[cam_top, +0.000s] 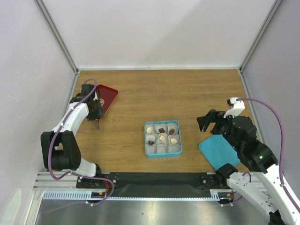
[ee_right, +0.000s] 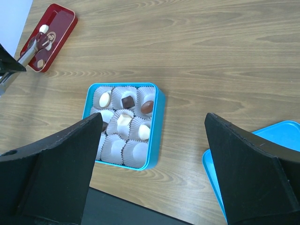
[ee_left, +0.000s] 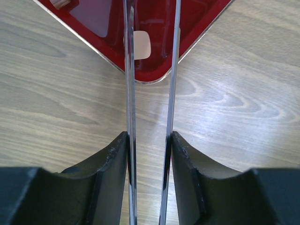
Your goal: Pack the chocolate
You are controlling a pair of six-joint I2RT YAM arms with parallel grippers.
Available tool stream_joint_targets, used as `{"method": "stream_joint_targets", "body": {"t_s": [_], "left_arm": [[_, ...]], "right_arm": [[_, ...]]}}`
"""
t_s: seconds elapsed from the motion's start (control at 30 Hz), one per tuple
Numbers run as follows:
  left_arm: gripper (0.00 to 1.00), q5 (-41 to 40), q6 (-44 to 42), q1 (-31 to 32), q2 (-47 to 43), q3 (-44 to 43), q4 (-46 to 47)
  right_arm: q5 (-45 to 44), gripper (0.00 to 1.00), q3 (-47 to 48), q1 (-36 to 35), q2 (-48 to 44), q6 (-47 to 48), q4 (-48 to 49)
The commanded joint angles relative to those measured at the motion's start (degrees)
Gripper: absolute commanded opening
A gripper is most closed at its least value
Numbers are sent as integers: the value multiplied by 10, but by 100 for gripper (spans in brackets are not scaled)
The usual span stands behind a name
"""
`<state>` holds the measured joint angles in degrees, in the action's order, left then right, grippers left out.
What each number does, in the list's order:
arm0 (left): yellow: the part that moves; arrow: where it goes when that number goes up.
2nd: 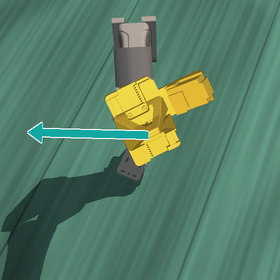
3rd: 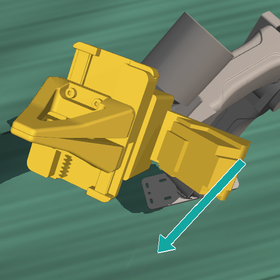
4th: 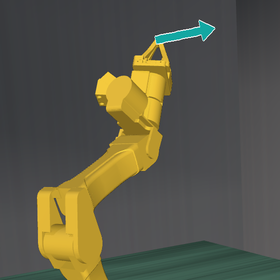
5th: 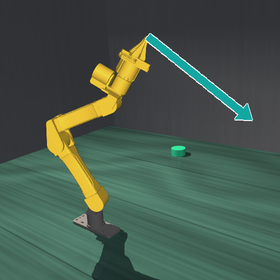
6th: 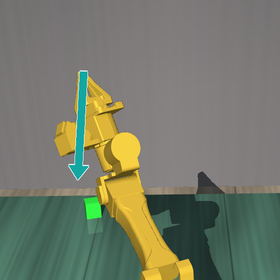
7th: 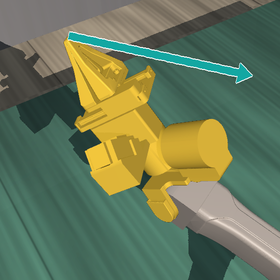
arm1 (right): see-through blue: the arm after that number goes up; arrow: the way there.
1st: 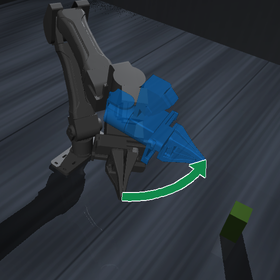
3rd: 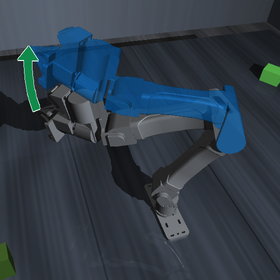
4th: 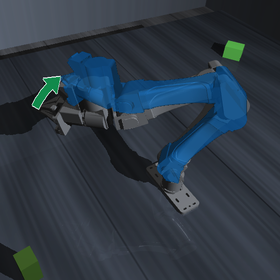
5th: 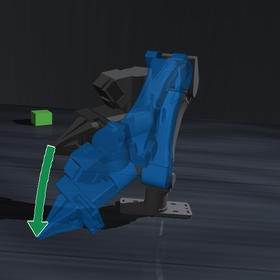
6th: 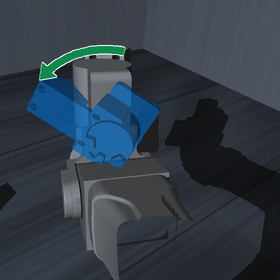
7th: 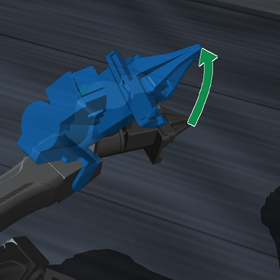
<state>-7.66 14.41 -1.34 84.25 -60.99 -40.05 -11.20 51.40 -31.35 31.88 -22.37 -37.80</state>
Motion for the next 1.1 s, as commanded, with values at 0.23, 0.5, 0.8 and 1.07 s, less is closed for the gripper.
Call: {"method": "stream_joint_targets", "body": {"t_s": [0.23,0.5,0.8,1.07], "left_arm": [[44,-42,-18,27,8,-14,-5],[39,-30,-18,28,4,-33,-20],[37,-5,-25,28,-19,-88,-66],[35,14,-33,35,-36,-118,-93]], "right_arm": [[-9,97,10,2,-12,0,13],[-15,97,13,2,-16,2,6],[-13,97,18,2,-9,1,11],[-11,97,20,2,-9,-1,12]]}}
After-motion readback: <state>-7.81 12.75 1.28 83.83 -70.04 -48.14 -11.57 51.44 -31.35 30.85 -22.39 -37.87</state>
